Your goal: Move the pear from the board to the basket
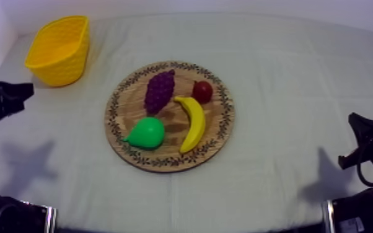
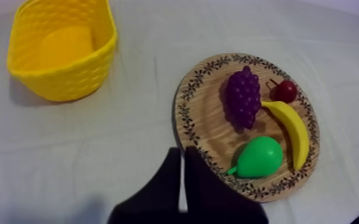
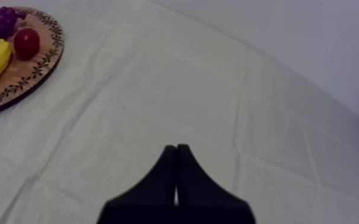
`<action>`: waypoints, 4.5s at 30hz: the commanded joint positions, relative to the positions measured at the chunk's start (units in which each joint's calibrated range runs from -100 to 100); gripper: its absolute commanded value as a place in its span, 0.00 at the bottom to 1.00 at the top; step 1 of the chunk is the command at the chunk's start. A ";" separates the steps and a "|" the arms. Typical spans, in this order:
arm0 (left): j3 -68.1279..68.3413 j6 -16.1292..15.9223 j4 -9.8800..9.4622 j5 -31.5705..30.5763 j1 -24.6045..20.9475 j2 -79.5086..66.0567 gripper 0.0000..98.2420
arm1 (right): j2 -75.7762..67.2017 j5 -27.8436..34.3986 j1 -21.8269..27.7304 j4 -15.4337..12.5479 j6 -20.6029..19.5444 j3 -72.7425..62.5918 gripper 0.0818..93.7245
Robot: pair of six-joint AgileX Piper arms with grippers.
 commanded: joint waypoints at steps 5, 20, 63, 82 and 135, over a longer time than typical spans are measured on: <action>-17.09 0.20 0.42 11.37 -1.22 11.08 0.00 | -0.03 0.02 0.02 -0.02 -0.01 -0.02 0.00; -32.63 -7.43 0.96 19.47 6.32 29.87 0.00 | -0.03 0.02 0.02 -0.02 -0.01 -0.02 0.00; -44.78 -19.26 3.68 31.12 21.49 55.75 0.43 | -0.03 0.02 0.02 -0.02 -0.01 -0.02 0.00; -39.05 -18.60 -0.57 28.89 22.64 55.51 0.96 | -0.03 0.02 0.02 -0.02 -0.01 -0.02 0.00; -38.02 -18.16 -0.67 14.73 22.15 81.90 0.92 | -0.03 0.02 0.02 -0.02 -0.01 -0.02 0.00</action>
